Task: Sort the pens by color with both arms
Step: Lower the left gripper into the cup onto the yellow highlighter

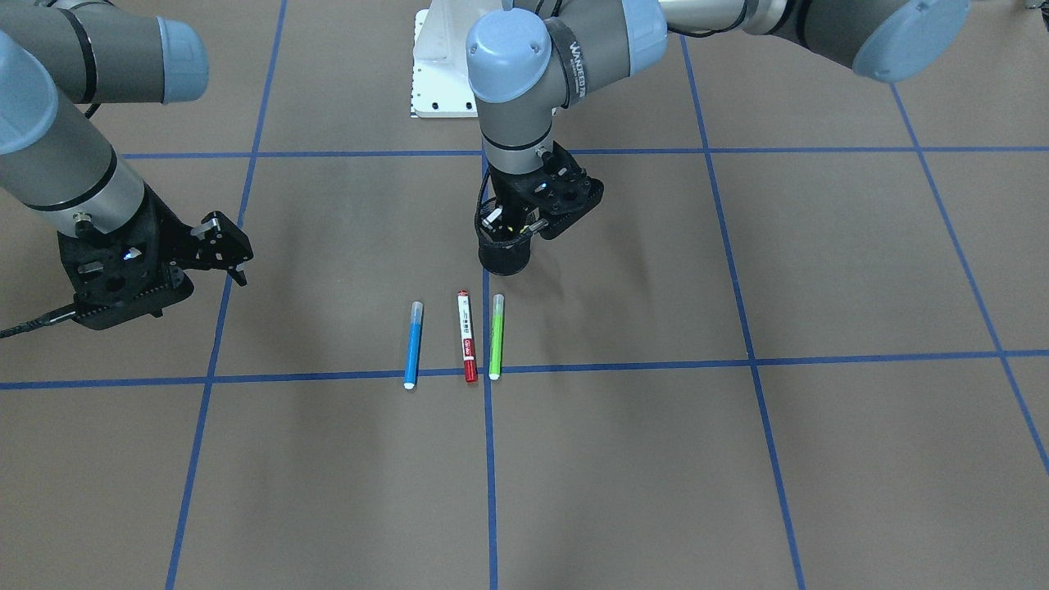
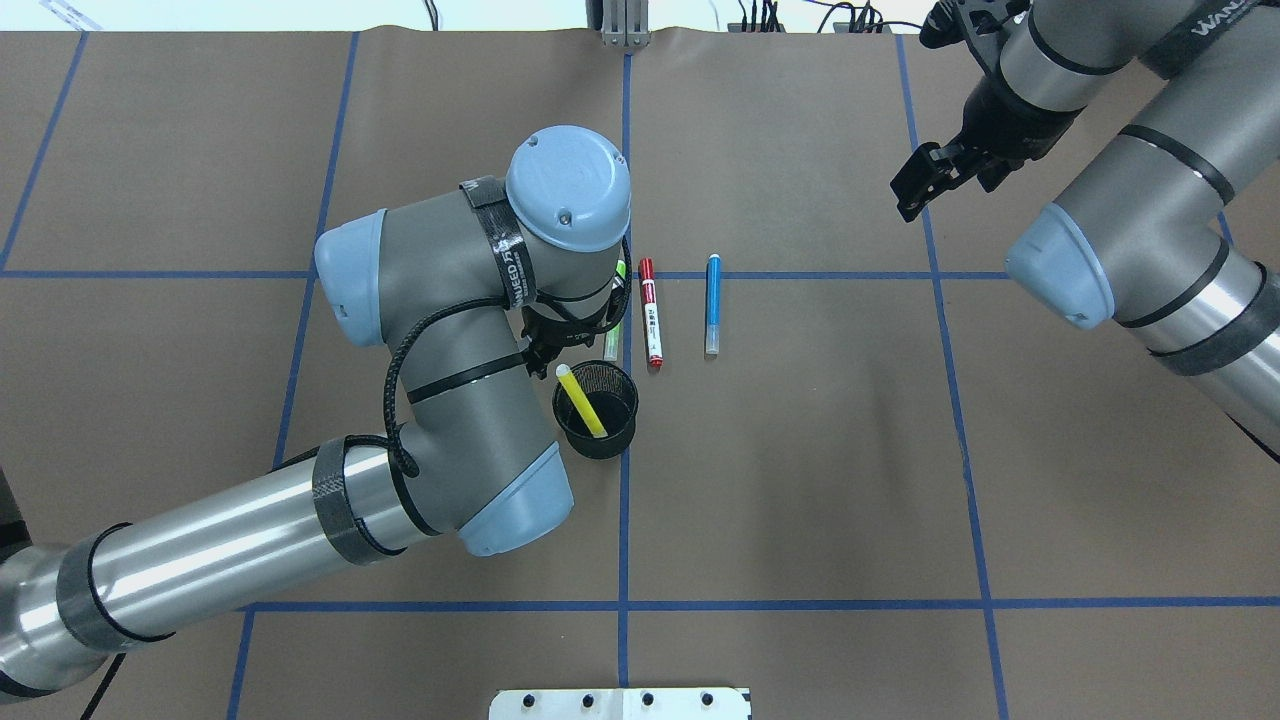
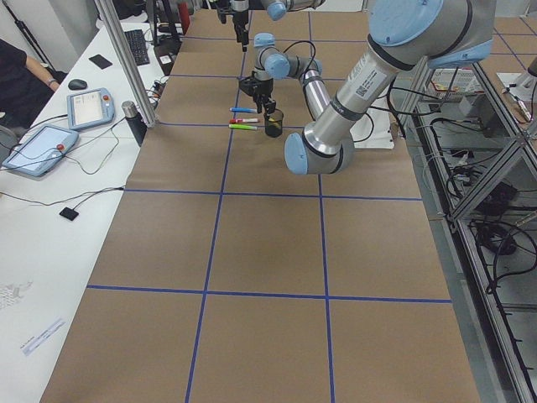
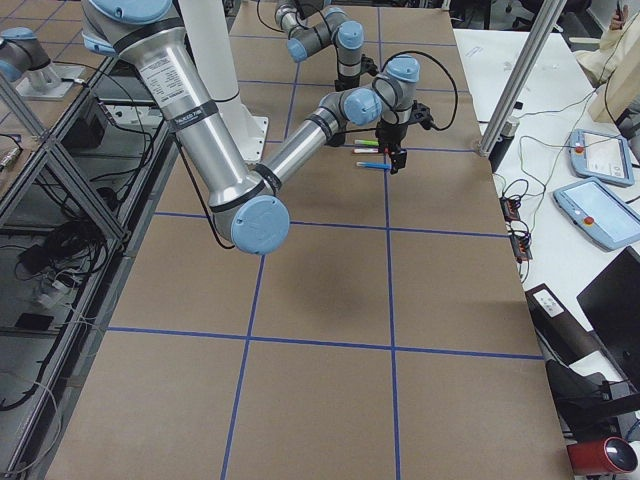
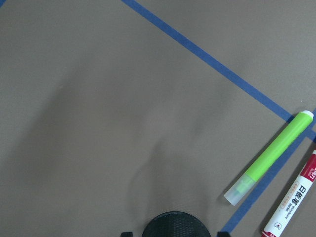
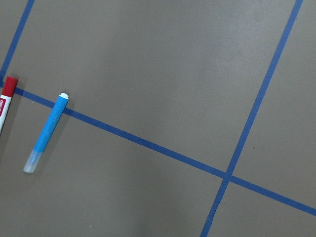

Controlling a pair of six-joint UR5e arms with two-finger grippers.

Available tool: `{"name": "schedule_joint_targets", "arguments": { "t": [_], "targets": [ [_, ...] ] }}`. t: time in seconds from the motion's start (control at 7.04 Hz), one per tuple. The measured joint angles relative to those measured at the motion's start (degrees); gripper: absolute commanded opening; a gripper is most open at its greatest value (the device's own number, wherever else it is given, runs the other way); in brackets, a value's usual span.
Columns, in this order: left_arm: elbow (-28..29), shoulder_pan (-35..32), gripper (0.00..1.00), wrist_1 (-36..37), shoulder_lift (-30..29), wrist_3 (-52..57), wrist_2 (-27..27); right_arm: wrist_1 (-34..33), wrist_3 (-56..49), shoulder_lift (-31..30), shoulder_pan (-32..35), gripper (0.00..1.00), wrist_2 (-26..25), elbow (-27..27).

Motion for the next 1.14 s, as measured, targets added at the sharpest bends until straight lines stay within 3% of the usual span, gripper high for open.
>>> {"name": "schedule_joint_targets", "arguments": {
  "t": [0.57,1.14],
  "targets": [
    [0.0,1.6,0.52,0.0,0.5,0.0,0.0,0.0,0.0,-0.1,0.0,0.99,0.0,-0.1],
    [-0.1,1.7,0.30,0.0,0.6,0.7,-0.1,0.0,0.0,-0.1,0.0,0.99,0.0,-0.1]
  ]
}}
